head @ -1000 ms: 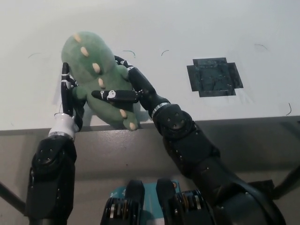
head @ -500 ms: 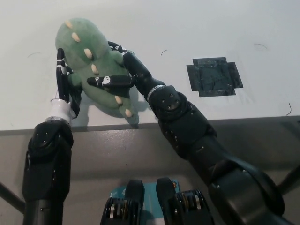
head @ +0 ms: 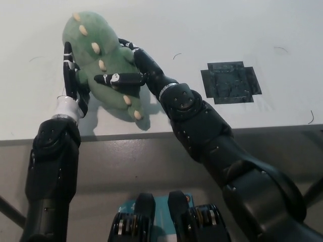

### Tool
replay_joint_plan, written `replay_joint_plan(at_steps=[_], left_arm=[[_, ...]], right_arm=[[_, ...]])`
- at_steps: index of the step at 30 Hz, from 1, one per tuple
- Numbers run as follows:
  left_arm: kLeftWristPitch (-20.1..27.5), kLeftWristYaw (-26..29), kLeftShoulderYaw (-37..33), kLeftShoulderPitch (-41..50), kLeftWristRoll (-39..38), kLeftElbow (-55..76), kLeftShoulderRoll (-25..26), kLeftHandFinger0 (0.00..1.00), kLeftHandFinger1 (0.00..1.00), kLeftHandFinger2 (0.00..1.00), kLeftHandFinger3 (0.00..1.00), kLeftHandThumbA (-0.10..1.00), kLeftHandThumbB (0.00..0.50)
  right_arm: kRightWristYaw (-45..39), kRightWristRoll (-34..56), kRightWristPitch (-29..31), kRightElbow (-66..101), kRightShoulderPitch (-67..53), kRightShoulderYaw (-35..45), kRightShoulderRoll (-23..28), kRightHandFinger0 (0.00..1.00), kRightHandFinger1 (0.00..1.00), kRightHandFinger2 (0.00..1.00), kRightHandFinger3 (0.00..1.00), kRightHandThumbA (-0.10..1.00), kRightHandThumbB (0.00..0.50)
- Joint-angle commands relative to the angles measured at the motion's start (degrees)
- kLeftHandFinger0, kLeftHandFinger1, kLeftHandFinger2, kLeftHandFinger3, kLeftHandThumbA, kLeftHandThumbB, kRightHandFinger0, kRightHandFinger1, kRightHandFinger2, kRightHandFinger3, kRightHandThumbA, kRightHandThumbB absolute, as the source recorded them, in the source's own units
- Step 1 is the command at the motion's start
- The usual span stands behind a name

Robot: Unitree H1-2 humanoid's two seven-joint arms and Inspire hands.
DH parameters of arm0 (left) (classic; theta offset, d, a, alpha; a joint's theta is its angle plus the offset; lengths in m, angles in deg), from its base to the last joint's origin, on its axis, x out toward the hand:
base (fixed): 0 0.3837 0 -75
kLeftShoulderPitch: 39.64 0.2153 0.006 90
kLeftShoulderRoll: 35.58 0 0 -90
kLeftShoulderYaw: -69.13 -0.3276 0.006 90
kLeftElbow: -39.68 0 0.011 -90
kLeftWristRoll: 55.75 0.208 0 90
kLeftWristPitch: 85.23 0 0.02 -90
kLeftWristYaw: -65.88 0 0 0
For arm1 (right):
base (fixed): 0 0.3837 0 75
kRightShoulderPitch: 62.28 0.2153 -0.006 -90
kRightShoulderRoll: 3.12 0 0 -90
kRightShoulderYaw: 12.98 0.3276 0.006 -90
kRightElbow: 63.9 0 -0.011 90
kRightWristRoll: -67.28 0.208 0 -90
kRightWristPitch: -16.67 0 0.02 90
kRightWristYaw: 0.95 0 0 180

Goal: Use both hands to pick up a dinasour on the right side and move it to the left side

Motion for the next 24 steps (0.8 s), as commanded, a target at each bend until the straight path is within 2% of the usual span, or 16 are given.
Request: replay_joint_plan(at_steps=[1, 2, 4, 5, 6, 7, 8, 9, 11, 13, 16, 21, 23, 24], left_arm=[[2.8, -3.1, -1.5, -4.0, -0.8, 0.6, 0.5, 1.0, 1.0, 1.0, 1.0, 1.0, 0.272], [3.0, -3.2, -1.8, -4.1, -0.4, -0.2, 0.9, 1.0, 1.0, 1.0, 1.0, 1.0, 0.286], [4.6, -3.3, -1.6, -4.3, -0.3, -2.1, 1.4, 1.0, 1.0, 1.0, 1.0, 1.0, 0.32], [5.9, -3.5, -1.5, -4.6, -0.3, -3.5, 1.7, 1.0, 1.0, 1.0, 1.0, 1.0, 0.343], [6.4, -3.6, -1.5, -4.7, -0.4, -4.1, 1.8, 1.0, 1.0, 1.0, 1.0, 1.0, 0.354], [6.7, -3.8, -1.0, -5.4, -0.8, -5.1, 2.3, 1.0, 1.0, 1.0, 1.0, 1.0, 0.373], [6.7, -3.6, -0.9, -5.6, -0.7, -5.9, 2.7, 1.0, 1.0, 1.0, 1.0, 1.0, 0.401], [6.9, -3.6, -0.8, -5.6, -0.7, -6.1, 2.8, 1.0, 1.0, 1.0, 1.0, 1.0, 0.414], [7.3, -3.7, -0.5, -5.7, -0.9, -6.5, 3.2, 1.0, 1.0, 1.0, 1.0, 1.0, 0.404], [8.3, -4.0, -0.2, -5.9, -1.2, -7.2, 3.6, 1.0, 1.0, 1.0, 1.0, 1.0, 0.412], [8.6, -4.3, -0.1, -5.9, -1.2, -7.1, 4.1, 1.0, 1.0, 1.0, 1.0, 1.0, 0.456], [8.6, -5.4, 0.4, -5.0, -1.8, -5.1, 5.4, 1.0, 1.0, 1.0, 1.0, 1.0, 0.413], [8.9, -5.5, 0.7, -4.9, -2.1, -5.3, 5.8, 1.0, 1.0, 1.0, 1.0, 1.0, 0.414], [8.7, -5.5, 1.0, -4.8, -2.3, -5.0, 5.9, 1.0, 1.0, 1.0, 1.0, 1.0, 0.412]], right_arm=[[-2.6, 0.3, 2.4, 0.2, 3.5, 0.5, -1.7, 1.0, 1.0, 1.0, 1.0, 1.0, 0.281], [-2.6, 0.2, 2.3, 0.3, 3.2, 0.5, -1.3, 1.0, 1.0, 1.0, 1.0, 1.0, 0.309], [-2.8, 0.5, 1.9, 0.8, 2.8, 0.9, -0.8, 1.0, 1.0, 1.0, 1.0, 1.0, 0.303], [-2.5, 0.1, 2.5, 0.9, 2.6, 0.7, -0.4, 1.0, 1.0, 1.0, 1.0, 1.0, 0.271], [-2.3, -0.1, 2.8, 0.9, 2.5, 0.7, -0.3, 1.0, 1.0, 1.0, 1.0, 1.0, 0.283], [-2.3, 0.0, 2.7, 0.9, 3.0, 0.8, -0.1, 1.0, 1.0, 1.0, 1.0, 1.0, 0.269], [-2.8, 0.6, 2.6, 1.5, 2.8, 1.3, 0.6, 1.0, 1.0, 1.0, 1.0, 1.0, 0.232], [-2.9, 0.7, 2.6, 1.6, 2.8, 1.4, 0.8, 1.0, 1.0, 1.0, 1.0, 1.0, 0.224], [-2.8, 0.6, 3.4, 2.3, 2.4, 1.7, 1.9, 1.0, 1.0, 1.0, 1.0, 1.0, 0.249], [-2.8, 0.3, 4.6, 2.8, 2.2, 1.7, 2.8, 1.0, 1.0, 1.0, 1.0, 1.0, 0.216], [-2.9, 0.5, 7.7, 2.9, 1.9, 2.0, 3.8, 1.0, 1.0, 1.0, 1.0, 1.0, 0.178], [-5.1, 1.8, 4.4, 7.8, 0.8, 3.3, 5.0, 1.0, 1.0, 1.0, 1.0, 1.0, 0.174], [-5.8, 1.9, 3.0, 11.3, -0.6, 3.5, 5.7, 1.0, 1.0, 1.0, 1.0, 1.0, 0.121], [-5.9, 1.8, 2.5, 12.5, -1.2, 3.5, 6.1, 1.0, 1.0, 1.0, 1.0, 1.0, 0.11]])
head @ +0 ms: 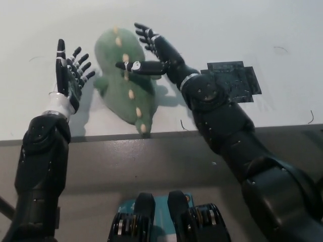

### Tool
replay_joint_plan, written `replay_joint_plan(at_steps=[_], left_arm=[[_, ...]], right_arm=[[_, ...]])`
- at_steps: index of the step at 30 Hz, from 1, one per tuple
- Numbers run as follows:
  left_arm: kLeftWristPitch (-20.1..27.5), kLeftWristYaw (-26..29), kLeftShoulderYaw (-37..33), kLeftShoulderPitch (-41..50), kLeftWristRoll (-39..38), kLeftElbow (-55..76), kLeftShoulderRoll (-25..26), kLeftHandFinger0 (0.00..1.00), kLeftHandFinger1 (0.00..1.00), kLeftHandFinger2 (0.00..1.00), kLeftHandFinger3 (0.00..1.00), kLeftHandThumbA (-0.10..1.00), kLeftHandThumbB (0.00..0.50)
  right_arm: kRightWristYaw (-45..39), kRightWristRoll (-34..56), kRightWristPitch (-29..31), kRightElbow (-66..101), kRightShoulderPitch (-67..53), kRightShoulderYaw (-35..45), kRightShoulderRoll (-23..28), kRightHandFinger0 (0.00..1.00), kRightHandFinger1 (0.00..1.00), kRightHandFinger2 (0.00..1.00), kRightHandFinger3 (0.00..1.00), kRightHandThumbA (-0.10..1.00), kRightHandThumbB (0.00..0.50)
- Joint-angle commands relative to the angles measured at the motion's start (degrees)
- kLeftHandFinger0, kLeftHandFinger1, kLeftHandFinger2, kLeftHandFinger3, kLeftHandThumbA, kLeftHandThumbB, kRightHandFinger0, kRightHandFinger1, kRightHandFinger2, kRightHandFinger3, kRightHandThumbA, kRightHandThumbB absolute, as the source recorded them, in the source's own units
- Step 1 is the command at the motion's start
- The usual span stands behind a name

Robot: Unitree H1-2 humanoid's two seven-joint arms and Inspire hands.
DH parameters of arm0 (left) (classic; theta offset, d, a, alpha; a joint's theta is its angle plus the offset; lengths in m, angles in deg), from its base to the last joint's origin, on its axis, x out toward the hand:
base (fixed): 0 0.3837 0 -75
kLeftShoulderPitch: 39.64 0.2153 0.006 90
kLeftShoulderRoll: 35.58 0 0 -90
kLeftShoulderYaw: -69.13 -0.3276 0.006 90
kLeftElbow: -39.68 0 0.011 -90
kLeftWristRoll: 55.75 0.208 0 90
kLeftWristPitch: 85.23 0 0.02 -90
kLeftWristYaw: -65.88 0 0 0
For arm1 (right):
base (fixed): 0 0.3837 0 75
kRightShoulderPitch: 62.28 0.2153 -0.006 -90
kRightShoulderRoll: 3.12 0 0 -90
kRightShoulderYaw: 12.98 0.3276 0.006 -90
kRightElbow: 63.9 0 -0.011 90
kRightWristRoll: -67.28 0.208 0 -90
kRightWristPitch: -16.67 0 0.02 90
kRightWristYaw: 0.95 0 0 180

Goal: Use both hands to pick up a dinasour on the right side and move it to the left side

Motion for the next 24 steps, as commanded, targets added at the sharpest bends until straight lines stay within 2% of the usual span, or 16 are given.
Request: replay_joint_plan(at_steps=[1, 2, 6, 8, 10, 11, 19, 22, 24], left_arm=[[2.6, -1.7, 0.8, -2.3, -1.5, 2.6, 2.3, 1.0, 1.0, 1.0, 1.0, 1.0, 0.419], [2.4, -1.9, 1.0, -2.0, -1.6, 3.2, 2.9, 1.0, 1.0, 1.0, 1.0, 1.0, 0.412], [2.6, -2.9, 1.9, -0.7, -2.1, 4.4, 5.3, 1.0, 1.0, 1.0, 1.0, 1.0, 0.415], [2.9, -3.6, 2.1, -0.1, -2.5, 5.1, 6.1, 1.0, 1.0, 1.0, 1.0, 1.0, 0.403], [3.6, -4.2, 2.1, 0.6, -2.3, 5.5, 7.3, 1.0, 1.0, 1.0, 1.0, 1.0, 0.389], [3.5, -4.6, 2.2, 1.1, -2.5, 6.3, 7.7, 1.0, 1.0, 1.0, 1.0, 1.0, 0.41], [3.7, -6.0, 3.2, 4.3, -3.4, 10.6, 10.7, 1.0, 1.0, 1.0, 1.0, 1.0, 0.398], [4.1, -6.7, 3.1, 6.1, -3.2, 12.4, 11.7, 1.0, 1.0, 1.0, 1.0, 1.0, 0.382], [4.5, -7.0, 3.1, 7.9, -3.4, 14.6, 12.0, 1.0, 1.0, 1.0, 1.0, 1.0, 0.389]], right_arm=[[-2.8, 1.7, -0.2, 6.5, 0.2, 1.1, 1.2, 1.0, 1.0, 1.0, 1.0, 1.0, 0.112], [-3.3, 2.2, -0.2, 8.1, -0.8, 1.6, 1.8, 1.0, 1.0, 1.0, 1.0, 1.0, 0.139], [-3.6, 3.2, -0.7, 13.4, -3.0, 3.0, 4.0, 1.0, 1.0, 1.0, 1.0, 1.0, 0.148], [-3.7, 3.0, -0.3, 14.7, -3.6, 3.3, 5.3, 1.0, 1.0, 1.0, 1.0, 1.0, 0.146], [-4.6, 4.3, -0.7, 15.8, -4.3, 4.4, 6.5, 1.0, 1.0, 1.0, 1.0, 1.0, 0.122], [-4.7, 4.3, -1.1, 16.9, -4.8, 4.7, 6.8, 1.0, 1.0, 1.0, 1.0, 1.0, 0.117], [-5.2, 3.8, -3.0, 22.5, -7.8, 4.7, 8.8, 1.0, 1.0, 1.0, 1.0, 1.0, 0.123], [-6.0, 4.1, -2.3, 24.9, -9.3, 4.6, 9.5, 1.0, 1.0, 1.0, 1.0, 1.0, 0.089], [-6.4, 4.3, -2.5, 27.3, -10.9, 4.6, 10.2, 1.0, 1.0, 1.0, 1.0, 1.0, 0.104]])
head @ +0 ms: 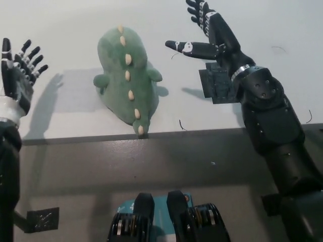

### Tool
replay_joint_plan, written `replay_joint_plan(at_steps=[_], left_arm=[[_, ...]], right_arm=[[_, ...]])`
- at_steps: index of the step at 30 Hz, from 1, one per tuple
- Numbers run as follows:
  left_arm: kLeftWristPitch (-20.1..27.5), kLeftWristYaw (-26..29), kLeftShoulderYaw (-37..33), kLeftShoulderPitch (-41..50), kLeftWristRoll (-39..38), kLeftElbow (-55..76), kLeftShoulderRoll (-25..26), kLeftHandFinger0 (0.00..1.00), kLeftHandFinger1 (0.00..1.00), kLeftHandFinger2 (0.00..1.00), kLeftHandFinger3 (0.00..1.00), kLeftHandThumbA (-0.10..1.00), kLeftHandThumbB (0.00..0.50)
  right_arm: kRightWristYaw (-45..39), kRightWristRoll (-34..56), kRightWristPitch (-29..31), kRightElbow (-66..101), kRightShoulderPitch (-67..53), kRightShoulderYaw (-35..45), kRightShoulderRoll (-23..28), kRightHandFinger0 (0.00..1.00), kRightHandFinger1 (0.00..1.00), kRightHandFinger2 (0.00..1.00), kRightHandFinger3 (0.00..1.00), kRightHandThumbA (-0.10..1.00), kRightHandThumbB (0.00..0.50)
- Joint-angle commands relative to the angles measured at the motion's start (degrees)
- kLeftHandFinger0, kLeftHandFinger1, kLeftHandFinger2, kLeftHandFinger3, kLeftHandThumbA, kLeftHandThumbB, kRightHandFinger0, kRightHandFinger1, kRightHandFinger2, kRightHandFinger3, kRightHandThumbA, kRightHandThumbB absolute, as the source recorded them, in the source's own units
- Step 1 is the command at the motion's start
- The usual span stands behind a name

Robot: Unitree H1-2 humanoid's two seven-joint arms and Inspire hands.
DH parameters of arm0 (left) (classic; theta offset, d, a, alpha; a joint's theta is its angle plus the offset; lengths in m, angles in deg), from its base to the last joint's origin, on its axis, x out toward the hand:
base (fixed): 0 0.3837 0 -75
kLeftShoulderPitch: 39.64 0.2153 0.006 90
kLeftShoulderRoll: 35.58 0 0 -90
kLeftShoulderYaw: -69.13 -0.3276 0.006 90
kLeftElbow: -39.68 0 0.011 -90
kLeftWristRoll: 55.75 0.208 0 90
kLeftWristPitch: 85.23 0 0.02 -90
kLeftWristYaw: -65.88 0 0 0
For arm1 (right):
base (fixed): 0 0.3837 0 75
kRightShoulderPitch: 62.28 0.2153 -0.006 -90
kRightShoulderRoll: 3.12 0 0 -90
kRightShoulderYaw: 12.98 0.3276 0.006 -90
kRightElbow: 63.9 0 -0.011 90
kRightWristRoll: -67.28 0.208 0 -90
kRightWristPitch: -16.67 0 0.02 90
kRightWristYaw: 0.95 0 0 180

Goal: Use both hands to pick up a dinasour on the right side and move it to the left side

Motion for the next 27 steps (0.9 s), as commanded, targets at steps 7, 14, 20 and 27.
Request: replay_joint_plan(at_steps=[7, 14, 20, 27], left_arm=[[2.8, -0.9, -0.6, 6.5, -0.1, 13.2, 0.5, 1.0, 1.0, 1.0, 1.0, 1.0, 0.39], [3.5, 0.9, -2.0, 9.5, 1.4, 18.1, -3.1, 1.0, 1.0, 1.0, 1.0, 1.0, 0.391], [4.0, 1.0, -2.8, 13.6, 2.2, 22.7, -5.1, 1.0, 1.0, 1.0, 1.0, 1.0, 0.391], [4.3, 0.8, -3.8, 19.1, 2.4, 27.9, -7.6, 1.0, 1.0, 1.0, 1.0, 1.0, 0.392]], right_arm=[[-2.7, 0.3, 0.9, 12.5, -5.7, -0.7, 4.4, 1.0, 1.0, 1.0, 1.0, 1.0, 0.113], [-3.0, 0.9, -1.1, 21.0, -12.0, -0.7, 6.0, 1.0, 1.0, 1.0, 1.0, 1.0, 0.175], [-3.0, 0.9, -0.2, 26.6, -17.8, -0.3, 7.5, 1.0, 1.0, 1.0, 1.0, 1.0, 0.099], [-4.2, 3.6, -0.3, 33.2, -26.1, 1.7, 11.5, 1.0, 1.0, 1.0, 1.0, 1.0, 0.108]])
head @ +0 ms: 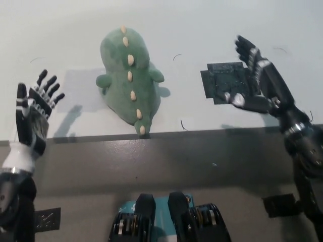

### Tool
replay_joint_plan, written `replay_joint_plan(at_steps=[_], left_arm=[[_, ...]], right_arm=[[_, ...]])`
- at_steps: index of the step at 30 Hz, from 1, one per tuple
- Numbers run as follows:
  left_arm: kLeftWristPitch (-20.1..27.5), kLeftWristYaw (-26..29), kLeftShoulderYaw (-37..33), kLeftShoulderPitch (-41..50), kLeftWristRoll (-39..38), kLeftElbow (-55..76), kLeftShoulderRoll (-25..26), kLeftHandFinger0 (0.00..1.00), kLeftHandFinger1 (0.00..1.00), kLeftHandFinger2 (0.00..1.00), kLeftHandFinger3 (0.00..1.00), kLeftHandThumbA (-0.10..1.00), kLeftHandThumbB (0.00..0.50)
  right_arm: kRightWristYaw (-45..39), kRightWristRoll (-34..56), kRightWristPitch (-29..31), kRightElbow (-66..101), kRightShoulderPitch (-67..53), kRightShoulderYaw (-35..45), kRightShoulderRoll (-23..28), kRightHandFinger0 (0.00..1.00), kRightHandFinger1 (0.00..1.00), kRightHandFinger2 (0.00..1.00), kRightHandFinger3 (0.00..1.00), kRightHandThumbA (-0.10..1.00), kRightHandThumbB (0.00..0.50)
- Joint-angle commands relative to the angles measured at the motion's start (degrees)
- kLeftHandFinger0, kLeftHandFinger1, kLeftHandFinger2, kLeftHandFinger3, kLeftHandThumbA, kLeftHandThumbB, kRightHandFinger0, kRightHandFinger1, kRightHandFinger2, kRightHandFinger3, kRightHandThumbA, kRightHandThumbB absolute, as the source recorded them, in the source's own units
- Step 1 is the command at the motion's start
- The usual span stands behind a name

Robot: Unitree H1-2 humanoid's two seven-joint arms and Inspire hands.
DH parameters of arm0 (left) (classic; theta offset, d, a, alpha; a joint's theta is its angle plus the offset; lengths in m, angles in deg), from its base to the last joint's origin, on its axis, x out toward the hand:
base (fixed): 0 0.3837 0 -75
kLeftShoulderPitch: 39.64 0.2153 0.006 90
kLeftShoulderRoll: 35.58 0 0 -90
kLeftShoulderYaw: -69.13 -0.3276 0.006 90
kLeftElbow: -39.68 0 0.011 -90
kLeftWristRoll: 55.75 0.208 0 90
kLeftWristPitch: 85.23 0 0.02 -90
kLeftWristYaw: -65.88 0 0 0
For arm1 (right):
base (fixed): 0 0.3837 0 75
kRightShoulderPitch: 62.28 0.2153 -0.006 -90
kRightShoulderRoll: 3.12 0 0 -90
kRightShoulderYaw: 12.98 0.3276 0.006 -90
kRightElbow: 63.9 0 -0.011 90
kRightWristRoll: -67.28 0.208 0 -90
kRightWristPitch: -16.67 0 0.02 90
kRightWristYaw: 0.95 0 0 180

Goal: Use both hands to pick up a dinasour on the right side and move it to the left side

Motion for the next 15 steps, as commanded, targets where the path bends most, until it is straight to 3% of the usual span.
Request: replay_joint_plan(at_steps=[1, 4, 10, 15], left_arm=[[3.0, 0.4, -0.6, 1.2, 0.9, 3.7, -0.1, 1.0, 1.0, 1.0, 1.0, 1.0, 0.392], [3.7, 0.1, -1.8, 2.2, 1.5, 4.5, -1.0, 1.0, 1.0, 1.0, 1.0, 1.0, 0.39], [3.7, 0.0, -3.3, 5.5, 1.8, 5.9, -1.4, 1.0, 1.0, 1.0, 1.0, 1.0, 0.42], [4.9, -0.4, -4.2, 7.8, 1.6, 5.7, -2.2, 1.0, 1.0, 1.0, 1.0, 1.0, 0.416]], right_arm=[[-1.8, 2.7, 1.0, 4.3, -1.5, 1.7, 2.9, 1.0, 1.0, 1.0, 1.0, 1.0, 0.109], [-2.6, 4.3, 2.2, 6.2, -4.8, 3.8, 6.0, 1.0, 1.0, 1.0, 1.0, 1.0, 0.148], [-2.2, 5.3, 2.7, 9.5, -10.5, 5.5, 7.1, 1.0, 1.0, 1.0, 1.0, 1.0, 0.204], [-3.0, 6.8, 3.0, 12.1, -14.7, 6.4, 8.2, 1.0, 1.0, 1.0, 1.0, 1.0, 0.194]])
